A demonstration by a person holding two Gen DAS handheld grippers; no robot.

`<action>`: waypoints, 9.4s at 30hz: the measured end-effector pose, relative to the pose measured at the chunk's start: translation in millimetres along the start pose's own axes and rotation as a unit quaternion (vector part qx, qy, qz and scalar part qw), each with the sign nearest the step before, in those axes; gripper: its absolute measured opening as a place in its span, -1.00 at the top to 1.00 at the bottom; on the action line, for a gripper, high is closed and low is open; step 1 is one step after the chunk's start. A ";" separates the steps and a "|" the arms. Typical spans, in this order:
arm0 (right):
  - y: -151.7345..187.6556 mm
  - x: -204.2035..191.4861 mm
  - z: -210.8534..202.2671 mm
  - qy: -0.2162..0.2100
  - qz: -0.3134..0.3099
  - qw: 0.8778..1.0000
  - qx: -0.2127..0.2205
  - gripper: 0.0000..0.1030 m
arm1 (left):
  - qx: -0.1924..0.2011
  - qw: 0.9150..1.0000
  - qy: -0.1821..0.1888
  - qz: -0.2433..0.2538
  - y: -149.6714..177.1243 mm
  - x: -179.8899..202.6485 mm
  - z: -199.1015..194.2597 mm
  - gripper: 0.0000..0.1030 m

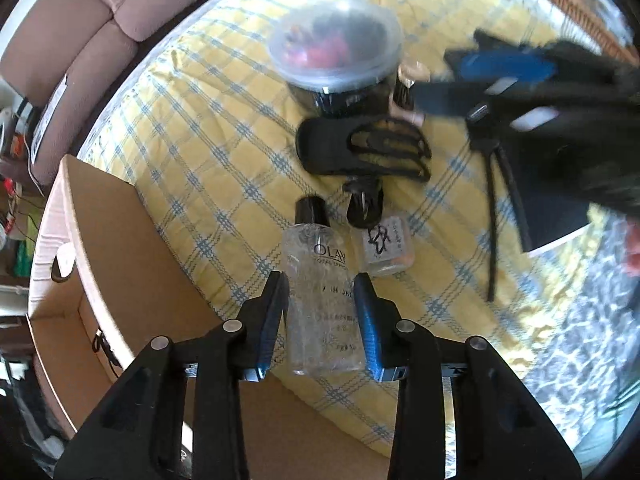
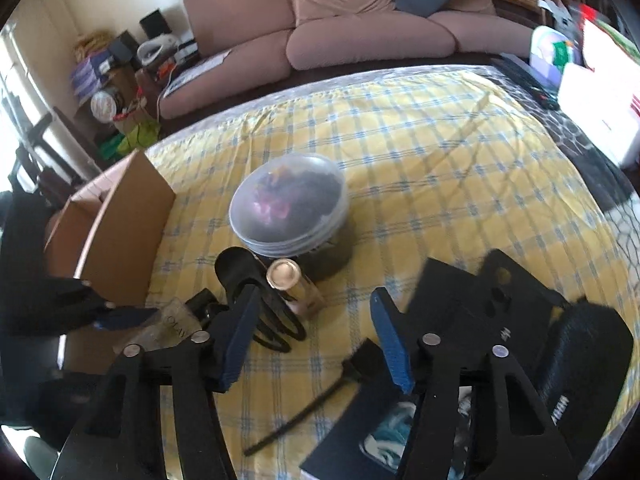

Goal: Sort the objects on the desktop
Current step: 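Carry the Olay bottle and gold-capped bottle into the box and release both, then withdraw both tools from the box back over the table pile, then grasp the small clear square case with the left tool while the right tool grasps the black claw clip, then carry the clear case and claw clip into the box and release both, then withdraw both tools from the box back over the table pile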

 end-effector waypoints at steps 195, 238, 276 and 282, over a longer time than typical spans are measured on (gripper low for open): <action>2.4 -53.9 -3.2 -0.041 -0.059 0.996 -0.057 0.31 | 0.085 0.977 0.059 -0.184 116.2 -149.4 -66.0 0.37; 37.0 -311.0 148.7 -0.034 -0.267 0.951 -0.155 0.30 | 0.057 0.967 0.114 -0.222 248.6 -163.0 -43.8 0.14; 47.9 -65.8 -134.9 0.011 -0.043 0.999 0.018 -0.99 | 0.141 0.973 0.109 -0.149 109.4 -17.7 -130.3 -1.00; 63.0 -18.1 -148.4 0.010 0.007 0.999 0.041 -0.99 | 0.116 0.987 0.047 -0.097 60.8 30.0 -104.2 -0.77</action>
Point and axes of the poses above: each gripper's, at about its wrist camera, not at the fingertips, and z roughly the way its jaws point, x to its right, y to its underside, the point moved 6 cm from there along z, roughly the way its jaws point, and after that the axes turned 12 degrees about -y, right-handed, at the moved point
